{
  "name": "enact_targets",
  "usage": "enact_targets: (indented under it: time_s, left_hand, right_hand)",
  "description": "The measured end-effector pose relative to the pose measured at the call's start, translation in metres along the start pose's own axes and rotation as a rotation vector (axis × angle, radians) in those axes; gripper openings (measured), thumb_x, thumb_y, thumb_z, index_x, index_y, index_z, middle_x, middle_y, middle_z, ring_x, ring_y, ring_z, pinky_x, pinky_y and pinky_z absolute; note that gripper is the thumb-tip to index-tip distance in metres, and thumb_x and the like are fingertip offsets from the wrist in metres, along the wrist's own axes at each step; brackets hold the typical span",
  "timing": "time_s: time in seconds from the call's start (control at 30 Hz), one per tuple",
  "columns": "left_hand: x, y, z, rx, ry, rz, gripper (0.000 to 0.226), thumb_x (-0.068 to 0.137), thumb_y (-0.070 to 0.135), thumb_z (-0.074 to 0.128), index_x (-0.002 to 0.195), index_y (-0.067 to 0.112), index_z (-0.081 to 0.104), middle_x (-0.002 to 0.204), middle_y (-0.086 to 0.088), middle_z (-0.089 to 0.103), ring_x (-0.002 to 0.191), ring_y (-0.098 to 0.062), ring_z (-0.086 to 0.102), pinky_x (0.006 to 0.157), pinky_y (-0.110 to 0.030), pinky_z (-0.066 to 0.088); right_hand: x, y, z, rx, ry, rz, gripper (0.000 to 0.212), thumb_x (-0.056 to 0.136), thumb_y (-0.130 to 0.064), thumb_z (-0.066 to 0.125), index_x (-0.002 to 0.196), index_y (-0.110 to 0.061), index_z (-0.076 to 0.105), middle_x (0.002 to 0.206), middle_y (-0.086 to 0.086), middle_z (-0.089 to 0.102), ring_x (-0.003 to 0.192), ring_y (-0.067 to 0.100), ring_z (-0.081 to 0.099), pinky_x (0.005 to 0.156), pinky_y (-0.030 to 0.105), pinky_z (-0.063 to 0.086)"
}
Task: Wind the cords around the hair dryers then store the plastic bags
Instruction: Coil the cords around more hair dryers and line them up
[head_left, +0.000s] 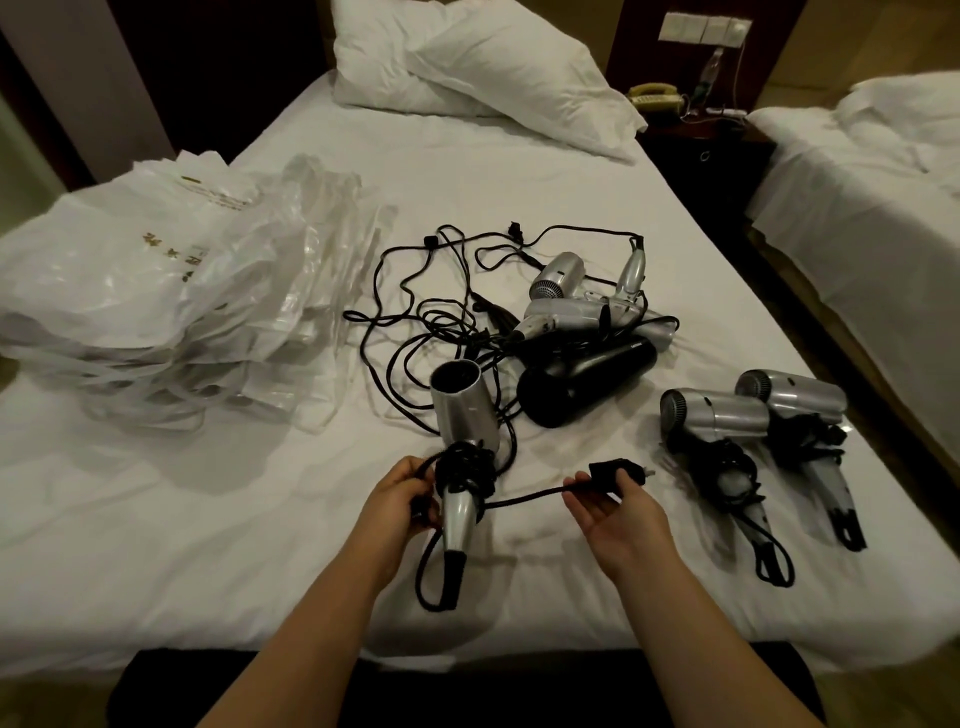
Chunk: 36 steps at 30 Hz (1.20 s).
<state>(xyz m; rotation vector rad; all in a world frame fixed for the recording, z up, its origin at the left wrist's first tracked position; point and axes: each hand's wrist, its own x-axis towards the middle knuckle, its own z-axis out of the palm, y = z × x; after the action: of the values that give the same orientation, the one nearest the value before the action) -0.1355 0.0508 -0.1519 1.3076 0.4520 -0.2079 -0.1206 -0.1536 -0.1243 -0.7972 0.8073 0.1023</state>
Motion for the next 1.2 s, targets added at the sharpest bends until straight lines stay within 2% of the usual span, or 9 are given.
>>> enact_targets:
  time_s: [0.2,0.33,0.43,0.53,0.67,0.83,0.97,1.1,1.2]
  left_hand:
    - [-0.006,-0.014,0.008,0.300,0.114,-0.042,0.009,0.101,0.023,0.037,0.097,0.016,0.041,0.086,-0.010,0.054,0.071,-0.022,0.052,0.060,-0.030,0.040]
    - [-0.028,-0.033,0.028,0.224,0.166,-0.141,0.042,0.092,0.036,0.056,0.118,0.014,0.031,0.120,-0.007,0.048,0.108,-0.025,0.052,0.094,-0.039,0.046]
    - [-0.030,-0.043,0.029,0.317,0.169,-0.163,0.063,0.082,0.025,0.072,0.127,0.004,0.033,0.116,-0.010,0.055,0.103,-0.027,0.057,0.086,-0.036,0.049]
    - [-0.024,-0.032,0.019,0.431,0.184,-0.151,0.051,0.083,0.032,0.069,0.116,0.000,0.047,0.080,-0.009,0.068,0.065,-0.019,0.062,0.061,-0.027,0.047]
    - [-0.025,-0.014,0.012,0.424,0.168,-0.099,0.035,0.088,0.031,0.064,0.100,-0.001,0.057,0.064,-0.006,0.060,0.045,-0.011,0.051,0.040,-0.017,0.037]
    - [-0.039,0.014,0.002,-0.111,0.041,-0.085,0.026,0.093,0.029,0.055,0.080,0.006,0.049,0.052,-0.004,0.047,0.033,-0.009,0.032,0.034,-0.017,0.026]
    - [-0.046,0.032,0.002,-0.371,-0.063,-0.089,0.032,0.077,0.039,0.058,0.086,0.011,0.045,0.048,-0.001,0.041,0.031,-0.005,0.026,0.033,-0.014,0.022]
    - [-0.052,0.039,-0.004,-0.259,-0.094,-0.063,0.026,0.081,0.032,0.057,0.082,0.010,0.044,0.048,-0.002,0.042,0.032,-0.006,0.026,0.034,-0.016,0.023]
    - [-0.046,0.035,-0.009,0.089,-0.017,0.020,0.021,0.091,0.025,0.057,0.091,0.005,0.050,0.051,-0.003,0.048,0.036,-0.010,0.032,0.038,-0.021,0.028]
  right_hand:
    - [-0.003,0.009,0.004,0.000,-0.092,0.015,0.025,0.103,-0.019,0.034,0.108,0.001,0.048,0.083,0.019,0.059,0.079,0.032,0.062,0.068,0.040,0.051]
    - [-0.009,0.011,0.014,0.072,-0.132,0.007,0.027,0.103,-0.021,0.033,0.099,0.000,0.050,0.080,0.018,0.058,0.078,0.030,0.062,0.068,0.038,0.051]
    - [-0.007,0.005,0.016,0.091,-0.137,-0.018,0.029,0.103,-0.023,0.033,0.097,-0.001,0.050,0.078,0.015,0.058,0.077,0.028,0.062,0.067,0.036,0.053]
    - [-0.003,-0.002,0.007,0.089,-0.108,-0.030,0.029,0.103,-0.024,0.033,0.094,-0.002,0.050,0.077,0.012,0.056,0.074,0.026,0.060,0.067,0.036,0.051]
    - [0.005,-0.001,-0.007,0.084,-0.044,-0.031,0.027,0.103,-0.023,0.034,0.104,-0.001,0.048,0.079,0.012,0.055,0.074,0.025,0.059,0.068,0.036,0.049]
    - [0.012,0.002,-0.018,0.127,0.065,-0.001,0.030,0.103,-0.019,0.033,0.088,0.001,0.049,0.080,0.016,0.053,0.070,0.024,0.055,0.093,0.042,0.046]
    - [0.017,-0.002,-0.018,0.172,0.077,0.036,0.033,0.103,-0.018,0.032,0.083,0.002,0.048,0.079,0.017,0.052,0.070,0.026,0.054,0.090,0.043,0.045]
    - [0.019,-0.010,-0.014,0.213,0.063,0.013,0.031,0.103,-0.019,0.033,0.085,0.002,0.048,0.079,0.017,0.051,0.067,0.025,0.056,0.089,0.040,0.050]
    - [0.009,-0.020,-0.006,0.177,-0.053,-0.137,0.021,0.102,-0.020,0.034,0.103,-0.005,0.050,0.072,0.012,0.058,0.058,0.019,0.062,0.057,0.030,0.058]
